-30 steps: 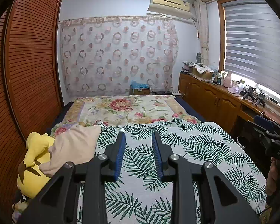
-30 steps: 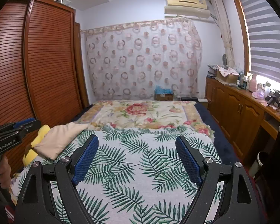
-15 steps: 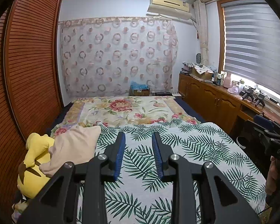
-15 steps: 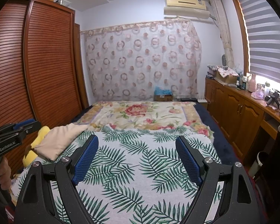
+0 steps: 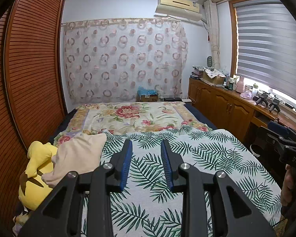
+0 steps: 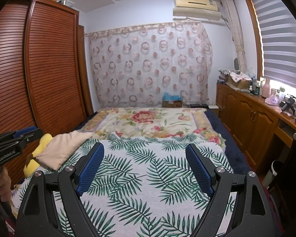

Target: Fold small clothes

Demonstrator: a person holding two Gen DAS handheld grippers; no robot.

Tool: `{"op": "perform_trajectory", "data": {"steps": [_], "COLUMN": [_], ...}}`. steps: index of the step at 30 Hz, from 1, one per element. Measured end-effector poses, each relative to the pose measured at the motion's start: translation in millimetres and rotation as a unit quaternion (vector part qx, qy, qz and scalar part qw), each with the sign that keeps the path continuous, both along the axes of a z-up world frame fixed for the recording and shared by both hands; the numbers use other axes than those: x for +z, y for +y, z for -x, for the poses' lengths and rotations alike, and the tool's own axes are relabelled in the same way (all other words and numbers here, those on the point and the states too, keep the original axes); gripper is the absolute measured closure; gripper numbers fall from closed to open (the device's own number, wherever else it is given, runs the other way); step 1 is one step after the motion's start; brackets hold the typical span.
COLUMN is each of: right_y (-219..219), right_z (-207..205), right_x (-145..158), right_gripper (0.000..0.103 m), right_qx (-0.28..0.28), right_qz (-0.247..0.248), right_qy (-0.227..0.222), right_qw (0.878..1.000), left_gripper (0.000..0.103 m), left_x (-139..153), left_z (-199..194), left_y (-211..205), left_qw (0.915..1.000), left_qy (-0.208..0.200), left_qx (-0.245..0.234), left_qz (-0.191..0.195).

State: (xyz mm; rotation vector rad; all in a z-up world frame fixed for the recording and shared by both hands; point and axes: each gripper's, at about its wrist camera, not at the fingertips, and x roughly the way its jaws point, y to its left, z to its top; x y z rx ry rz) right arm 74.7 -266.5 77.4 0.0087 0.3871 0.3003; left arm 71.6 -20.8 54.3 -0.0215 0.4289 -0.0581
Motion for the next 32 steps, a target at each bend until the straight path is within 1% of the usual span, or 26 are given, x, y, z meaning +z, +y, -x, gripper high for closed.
{"op": "perform_trajectory", "data": {"steps": [32], "right_y": [-2.8], "right_z": [0.2], "right_x": [-1.1], "right_gripper": [0.016], "right_qx": [0.0], "right_qz": [0.001], "right_qy": [-0.002], "right_qw": [1.0], "left_gripper": [0.074], "left_x": [0.3], "left_z": [1.7], "left_y": [1.5], "left_qw": [1.0], "left_qy": [-0.002], "left_qx": [0.0], "left_qz": [0.0]}}
